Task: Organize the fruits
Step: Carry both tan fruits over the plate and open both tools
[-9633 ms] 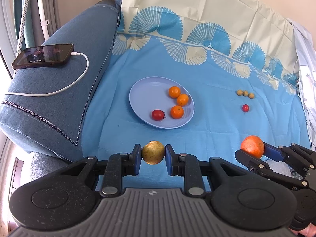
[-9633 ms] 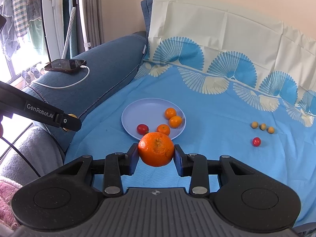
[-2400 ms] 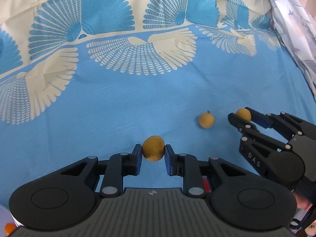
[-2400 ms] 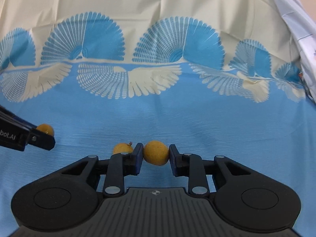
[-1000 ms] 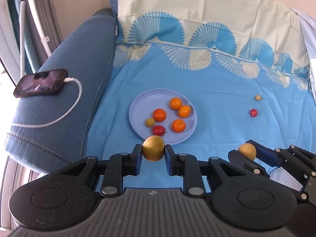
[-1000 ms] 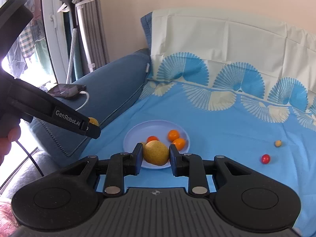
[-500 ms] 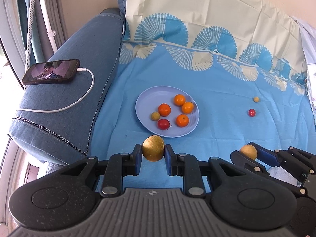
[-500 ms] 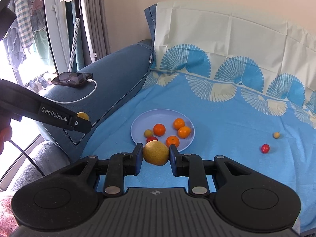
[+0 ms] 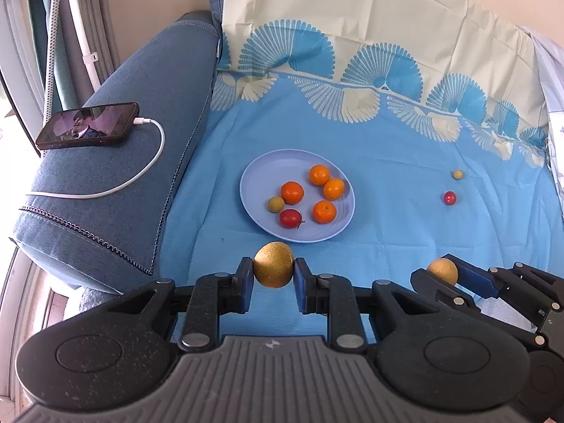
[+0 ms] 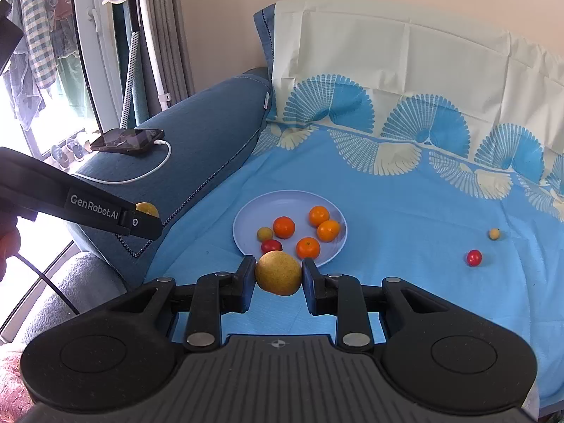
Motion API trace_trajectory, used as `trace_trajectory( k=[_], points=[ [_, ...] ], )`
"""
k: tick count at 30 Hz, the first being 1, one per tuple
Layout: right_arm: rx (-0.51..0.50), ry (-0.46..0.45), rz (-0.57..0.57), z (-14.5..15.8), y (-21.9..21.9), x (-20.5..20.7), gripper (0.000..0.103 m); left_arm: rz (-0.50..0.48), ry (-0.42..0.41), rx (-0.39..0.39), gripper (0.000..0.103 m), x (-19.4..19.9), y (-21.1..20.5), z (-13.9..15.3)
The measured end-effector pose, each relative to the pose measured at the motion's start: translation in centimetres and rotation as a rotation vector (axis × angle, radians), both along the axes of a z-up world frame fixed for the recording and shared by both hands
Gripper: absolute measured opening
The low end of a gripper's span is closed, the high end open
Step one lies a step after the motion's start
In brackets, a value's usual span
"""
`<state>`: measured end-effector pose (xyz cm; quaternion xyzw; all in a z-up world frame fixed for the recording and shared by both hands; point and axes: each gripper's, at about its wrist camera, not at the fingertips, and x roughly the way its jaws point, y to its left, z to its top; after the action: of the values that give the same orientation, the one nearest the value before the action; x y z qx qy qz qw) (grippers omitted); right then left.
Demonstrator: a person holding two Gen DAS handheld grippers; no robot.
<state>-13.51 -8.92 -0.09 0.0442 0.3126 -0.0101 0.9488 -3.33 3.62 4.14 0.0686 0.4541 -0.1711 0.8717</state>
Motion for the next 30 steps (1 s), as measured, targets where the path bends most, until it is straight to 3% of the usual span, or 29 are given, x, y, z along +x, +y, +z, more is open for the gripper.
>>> trace_trajectory(
  k=[15,24,30],
  points=[
    [-0.019,0.045,-0.032,-1.0,-0.8,3.2,0.029,0.025,0.018,-0.013,0.026,3.8,-0.1,-1.2],
    [-0.01,0.08,-0.039,-2.3,-1.7,7.0,0.029,0.033,0.064,-0.025,0.026,8.3,-1.3,-2.7],
    [0.001,0.107,-0.035,-3.9,-2.6,10.1,0.029,0.039,0.092,0.007,0.026,11.5,-2.7,-4.8]
  ],
)
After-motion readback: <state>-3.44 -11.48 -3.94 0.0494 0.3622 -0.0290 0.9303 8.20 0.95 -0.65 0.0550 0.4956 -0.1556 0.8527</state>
